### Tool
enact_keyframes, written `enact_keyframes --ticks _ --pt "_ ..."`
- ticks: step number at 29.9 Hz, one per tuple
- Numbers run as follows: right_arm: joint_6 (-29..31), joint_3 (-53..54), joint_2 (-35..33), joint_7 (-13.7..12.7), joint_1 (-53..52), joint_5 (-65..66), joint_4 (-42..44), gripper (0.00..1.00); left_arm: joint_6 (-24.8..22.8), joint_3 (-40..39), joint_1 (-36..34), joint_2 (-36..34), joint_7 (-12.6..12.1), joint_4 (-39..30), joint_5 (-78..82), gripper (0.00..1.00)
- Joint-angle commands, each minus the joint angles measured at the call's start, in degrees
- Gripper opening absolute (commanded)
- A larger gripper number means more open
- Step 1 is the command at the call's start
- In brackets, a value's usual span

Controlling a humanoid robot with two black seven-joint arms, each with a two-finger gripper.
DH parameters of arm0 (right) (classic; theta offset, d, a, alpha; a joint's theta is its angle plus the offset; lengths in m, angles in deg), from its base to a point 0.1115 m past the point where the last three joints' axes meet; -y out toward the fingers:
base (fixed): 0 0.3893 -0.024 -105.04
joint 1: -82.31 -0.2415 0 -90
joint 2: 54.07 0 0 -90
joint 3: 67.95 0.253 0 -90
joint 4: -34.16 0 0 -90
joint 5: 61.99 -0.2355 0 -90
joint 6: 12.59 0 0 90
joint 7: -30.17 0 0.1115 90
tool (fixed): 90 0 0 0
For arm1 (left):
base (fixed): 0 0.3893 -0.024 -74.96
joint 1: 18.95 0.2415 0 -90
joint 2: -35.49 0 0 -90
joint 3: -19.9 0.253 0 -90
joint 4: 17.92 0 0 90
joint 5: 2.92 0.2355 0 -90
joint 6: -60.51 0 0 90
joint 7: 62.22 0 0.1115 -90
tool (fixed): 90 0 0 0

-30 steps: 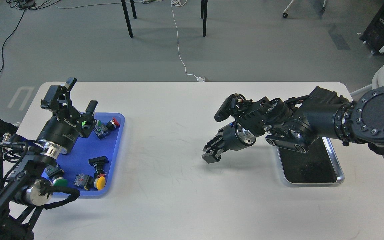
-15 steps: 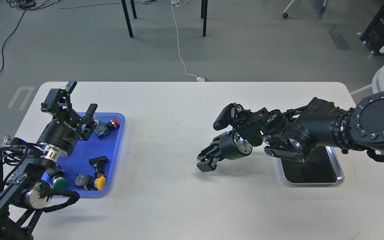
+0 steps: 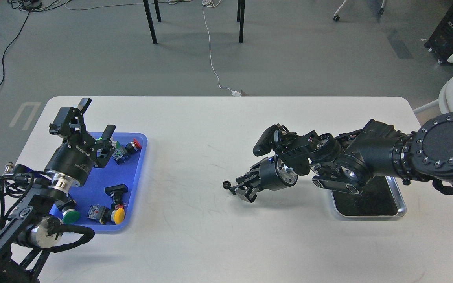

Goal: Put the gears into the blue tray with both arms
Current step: 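Carry the second gear to the table center and release it, then withdraw the right gripper back over the metal tray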

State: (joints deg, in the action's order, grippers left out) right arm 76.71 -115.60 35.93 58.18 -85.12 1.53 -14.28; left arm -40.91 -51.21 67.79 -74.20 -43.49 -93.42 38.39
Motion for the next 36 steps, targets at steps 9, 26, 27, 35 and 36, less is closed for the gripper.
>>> enact_keyframes --ticks 9,26,27,35,36 --pt "0.6 2.7 0.0 0.0 -2.9 -4.0 -1.8 0.95 -0.1 0.0 -0.4 -0.8 0.4 0.0 0.0 0.98" --pt "0.9 45.4 -28.6 0.0 21.4 -36.1 -11.9 0.97 -5.0 3.2 -3.5 -7.3 5.3 -3.7 7.5 0.98" --pt "0.9 49.5 -29.0 0.0 25.2 -37.9 -11.9 0.97 -5.0 3.9 -4.0 -7.6 6.1 -4.5 10.3 0.98" --pt "6.4 73.1 -30.0 0.0 46.8 -50.8 -12.6 0.99 -5.8 11.1 -9.7 -8.2 9.3 -9.0 30.6 0.98" --pt "8.7 74.4 -30.9 0.0 48.3 -53.4 -13.0 0.99 -6.6 13.7 -11.5 -8.7 9.3 -9.1 33.5 0.98"
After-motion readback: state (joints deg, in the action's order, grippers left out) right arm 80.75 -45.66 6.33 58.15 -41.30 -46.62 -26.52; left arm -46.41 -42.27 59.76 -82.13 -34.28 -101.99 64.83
